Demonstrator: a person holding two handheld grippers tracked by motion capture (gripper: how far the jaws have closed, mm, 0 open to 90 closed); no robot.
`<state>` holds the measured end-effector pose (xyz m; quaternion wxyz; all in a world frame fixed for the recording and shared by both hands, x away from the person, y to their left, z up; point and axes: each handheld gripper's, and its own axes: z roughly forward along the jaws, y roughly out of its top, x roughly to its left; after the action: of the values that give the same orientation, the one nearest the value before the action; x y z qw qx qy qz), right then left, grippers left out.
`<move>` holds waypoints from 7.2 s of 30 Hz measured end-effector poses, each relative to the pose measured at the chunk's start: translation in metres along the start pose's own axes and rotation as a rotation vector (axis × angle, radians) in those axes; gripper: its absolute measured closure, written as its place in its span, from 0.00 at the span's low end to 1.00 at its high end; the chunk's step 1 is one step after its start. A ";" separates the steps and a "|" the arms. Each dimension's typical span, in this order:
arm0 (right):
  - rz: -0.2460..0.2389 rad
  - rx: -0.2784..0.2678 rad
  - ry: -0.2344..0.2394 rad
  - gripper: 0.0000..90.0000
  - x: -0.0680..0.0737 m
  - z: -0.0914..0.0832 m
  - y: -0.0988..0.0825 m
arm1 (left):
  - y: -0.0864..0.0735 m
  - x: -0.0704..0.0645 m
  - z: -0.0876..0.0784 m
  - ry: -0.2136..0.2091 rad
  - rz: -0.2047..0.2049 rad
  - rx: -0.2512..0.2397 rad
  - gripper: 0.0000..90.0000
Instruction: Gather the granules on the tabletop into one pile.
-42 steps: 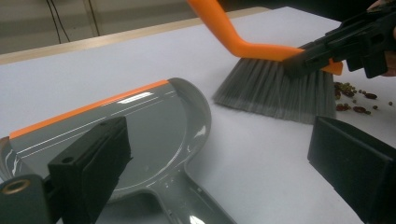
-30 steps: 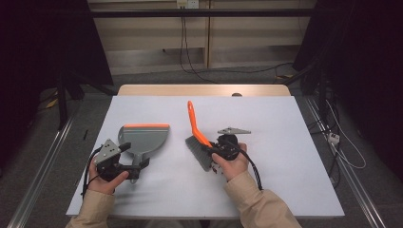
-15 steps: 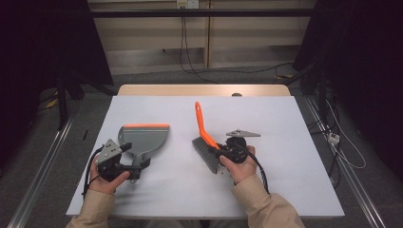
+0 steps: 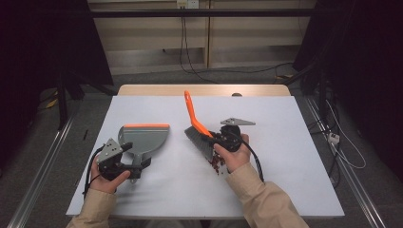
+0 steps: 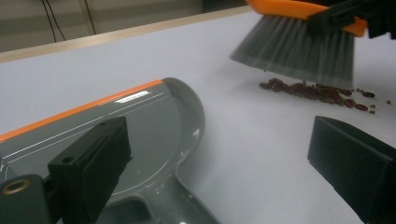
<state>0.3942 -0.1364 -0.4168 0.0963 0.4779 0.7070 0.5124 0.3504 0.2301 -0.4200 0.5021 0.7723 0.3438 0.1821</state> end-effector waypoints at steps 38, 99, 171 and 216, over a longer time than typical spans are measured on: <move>-0.154 0.060 -0.017 0.79 -0.009 0.049 0.011 | -0.002 0.002 -0.001 0.012 -0.004 0.007 0.06; -0.648 0.175 0.251 0.78 -0.045 -0.025 -0.012 | -0.002 -0.002 0.001 0.011 -0.001 0.018 0.06; -0.166 -0.029 -0.370 0.79 -0.004 -0.083 -0.065 | 0.002 -0.005 0.000 -0.009 0.016 0.001 0.06; -0.078 -0.141 -0.183 0.79 0.058 0.008 -0.021 | 0.000 -0.001 -0.003 -0.003 -0.001 -0.007 0.06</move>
<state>0.3564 -0.0874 -0.4175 0.2137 0.4868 0.6756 0.5108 0.3479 0.2309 -0.4182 0.5055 0.7705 0.3431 0.1820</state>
